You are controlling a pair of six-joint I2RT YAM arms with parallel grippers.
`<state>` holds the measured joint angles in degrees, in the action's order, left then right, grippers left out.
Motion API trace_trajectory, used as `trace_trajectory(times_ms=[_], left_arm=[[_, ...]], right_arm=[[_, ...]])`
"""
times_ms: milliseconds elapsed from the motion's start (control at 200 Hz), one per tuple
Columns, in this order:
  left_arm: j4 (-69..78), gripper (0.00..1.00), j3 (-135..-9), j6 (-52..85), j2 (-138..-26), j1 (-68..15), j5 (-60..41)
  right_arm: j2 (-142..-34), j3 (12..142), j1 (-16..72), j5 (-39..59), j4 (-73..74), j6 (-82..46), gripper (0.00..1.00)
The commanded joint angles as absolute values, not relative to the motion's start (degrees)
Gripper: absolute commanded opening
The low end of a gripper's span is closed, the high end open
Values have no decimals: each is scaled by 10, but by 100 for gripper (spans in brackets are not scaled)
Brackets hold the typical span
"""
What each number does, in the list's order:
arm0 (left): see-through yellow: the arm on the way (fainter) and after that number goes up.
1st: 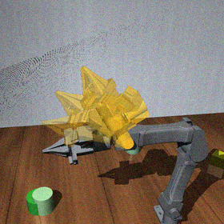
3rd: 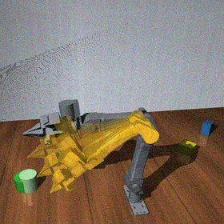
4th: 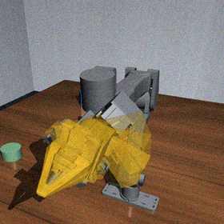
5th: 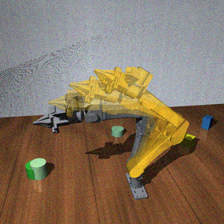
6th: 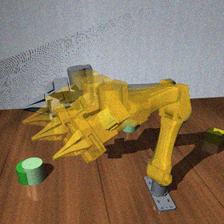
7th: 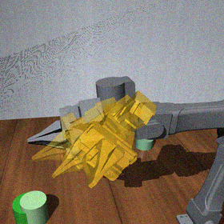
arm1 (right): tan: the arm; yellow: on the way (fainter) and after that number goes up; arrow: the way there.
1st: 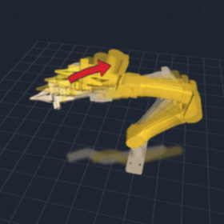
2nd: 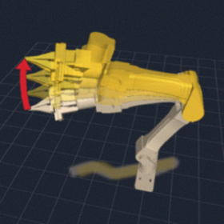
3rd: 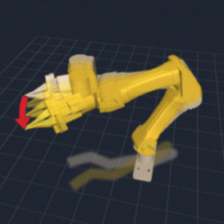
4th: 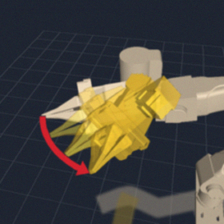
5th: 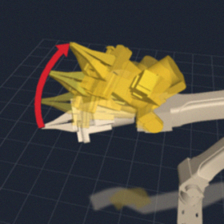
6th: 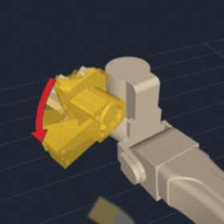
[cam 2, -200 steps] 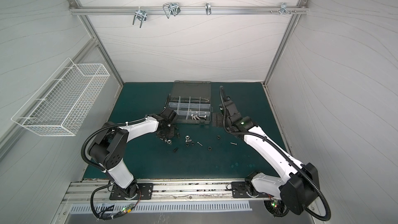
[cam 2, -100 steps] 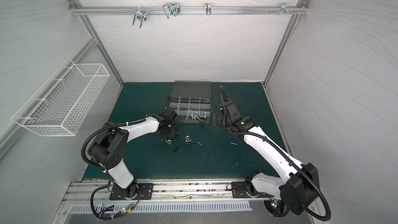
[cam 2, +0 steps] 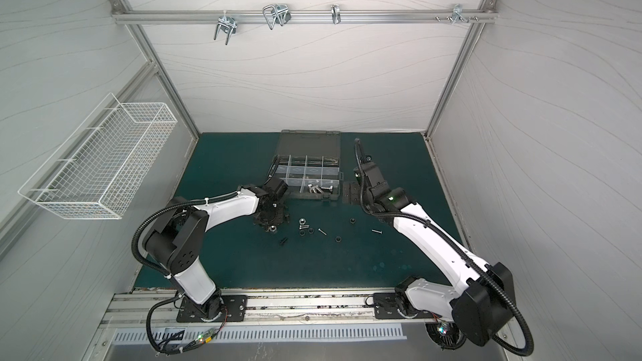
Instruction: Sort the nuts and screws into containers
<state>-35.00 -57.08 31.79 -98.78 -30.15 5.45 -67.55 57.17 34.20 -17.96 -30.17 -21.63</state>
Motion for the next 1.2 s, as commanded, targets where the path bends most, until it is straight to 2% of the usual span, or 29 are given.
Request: trace_trajectory(times_ms=[0, 185, 355, 430, 725, 941, 1196], left_arm=[[-379, 26, -573, 326, -1008, -305, 61], [-381, 22, -582, 326, -1015, -303, 78], [-377, 28, -587, 323, -1025, -299, 85], [-377, 28, -589, 320, -1027, -293, 88], [-377, 7, -597, 309, -1028, -284, 89], [-374, 0, -600, 301, -1009, -283, 94], [-402, 0, -642, 291, -973, -283, 129]], right_arm=[[-671, 576, 339, -190, -303, -221, 99], [-675, 573, 339, -189, -302, -221, 99], [-679, 573, 339, -187, -302, -221, 99], [-679, 572, 338, -188, -302, -222, 99], [-681, 570, 337, -192, -303, -222, 99], [-683, 570, 336, -191, -301, -223, 99], [-678, 570, 334, -192, -299, -224, 99]])
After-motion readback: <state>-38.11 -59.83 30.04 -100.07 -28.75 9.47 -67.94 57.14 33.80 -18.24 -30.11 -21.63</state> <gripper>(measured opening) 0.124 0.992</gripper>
